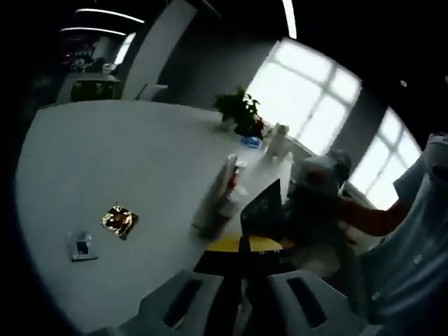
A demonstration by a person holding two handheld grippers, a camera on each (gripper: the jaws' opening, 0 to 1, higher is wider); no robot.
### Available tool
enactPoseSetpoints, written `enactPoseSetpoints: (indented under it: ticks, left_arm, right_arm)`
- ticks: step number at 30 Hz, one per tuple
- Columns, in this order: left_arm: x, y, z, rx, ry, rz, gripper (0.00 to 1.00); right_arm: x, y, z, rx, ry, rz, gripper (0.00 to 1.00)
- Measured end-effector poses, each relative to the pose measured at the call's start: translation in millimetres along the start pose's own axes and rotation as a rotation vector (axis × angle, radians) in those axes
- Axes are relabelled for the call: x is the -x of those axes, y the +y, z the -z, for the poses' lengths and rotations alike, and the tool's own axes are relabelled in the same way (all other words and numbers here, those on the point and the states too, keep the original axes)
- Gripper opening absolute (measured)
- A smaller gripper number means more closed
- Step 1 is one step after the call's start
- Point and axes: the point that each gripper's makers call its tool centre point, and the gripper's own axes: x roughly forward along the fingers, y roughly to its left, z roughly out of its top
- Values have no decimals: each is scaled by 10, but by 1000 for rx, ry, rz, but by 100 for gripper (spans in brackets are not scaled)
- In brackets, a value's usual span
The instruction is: Arrange the skincare products in the storage area until every visible bottle or jar stands upright without overlapping.
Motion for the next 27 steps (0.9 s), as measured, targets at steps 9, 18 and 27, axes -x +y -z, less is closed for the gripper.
enactPoseSetpoints:
  ticks: [9,18,27]
  left_arm:
    - [-131,105,191,42,81,42,0]
    - [-220,328,318,78,151,1,0]
    - [-351,494,394,84,199,-34,0]
  right_arm:
    - [-66,-193,283,85,92,89,9]
    - [4,-479,415,200,145,248,8]
    - [-68,-416,251,255,76,243,9]
